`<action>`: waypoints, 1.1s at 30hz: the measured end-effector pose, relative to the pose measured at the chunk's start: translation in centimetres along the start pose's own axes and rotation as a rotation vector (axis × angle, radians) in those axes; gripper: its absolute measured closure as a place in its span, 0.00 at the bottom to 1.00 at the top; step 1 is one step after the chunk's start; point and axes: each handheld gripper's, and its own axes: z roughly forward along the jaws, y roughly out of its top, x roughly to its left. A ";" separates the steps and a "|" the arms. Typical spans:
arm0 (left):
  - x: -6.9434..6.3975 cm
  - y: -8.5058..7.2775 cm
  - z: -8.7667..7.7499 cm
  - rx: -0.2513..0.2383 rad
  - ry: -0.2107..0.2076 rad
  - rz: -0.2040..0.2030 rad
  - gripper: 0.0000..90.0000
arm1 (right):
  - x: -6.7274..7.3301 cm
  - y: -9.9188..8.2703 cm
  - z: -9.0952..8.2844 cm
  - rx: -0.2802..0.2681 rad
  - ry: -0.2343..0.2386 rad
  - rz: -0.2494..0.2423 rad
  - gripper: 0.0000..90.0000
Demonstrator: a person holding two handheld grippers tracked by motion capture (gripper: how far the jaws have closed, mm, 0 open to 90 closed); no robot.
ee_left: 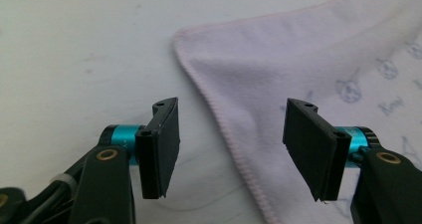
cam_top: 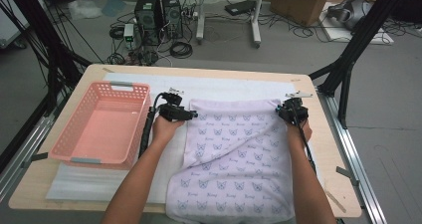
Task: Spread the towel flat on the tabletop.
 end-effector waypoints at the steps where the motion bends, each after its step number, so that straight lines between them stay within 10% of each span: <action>1: -0.4 0.0 0.3 0.013 0.002 0.010 0.44 | -0.1 0.1 -0.3 -0.007 0.017 0.008 0.75; 6: -2.2 -0.3 1.5 0.042 0.100 0.134 0.49 | -0.7 0.3 -2.3 -0.041 0.058 0.025 0.73; 9: -2.5 -0.2 1.8 0.012 0.087 0.164 0.91 | -1.0 0.3 -3.0 -0.063 0.070 0.033 0.73; 11: -2.6 0.0 2.1 -0.008 0.129 0.176 0.94 | -1.1 0.2 -3.1 -0.063 0.082 0.042 0.73; 14: -0.6 0.1 2.3 -0.066 0.184 0.069 0.94 | -0.8 0.0 -3.1 -0.057 0.102 0.036 0.73; 18: 2.4 0.0 2.0 -0.156 0.289 0.037 0.94 | -0.1 -0.4 -3.3 -0.061 0.192 0.028 0.71; 21: 3.3 -0.1 1.4 -0.204 0.255 -0.018 0.89 | 0.6 -0.6 -3.3 -0.038 0.228 -0.015 0.67; 26: 3.9 -0.5 0.6 -0.150 0.122 -0.121 0.52 | 1.7 -0.5 -3.5 -0.022 0.276 -0.040 0.60; 33: 2.4 -0.7 -0.7 -0.162 0.063 -0.081 0.48 | 1.8 -0.9 -3.0 0.036 0.268 -0.034 0.60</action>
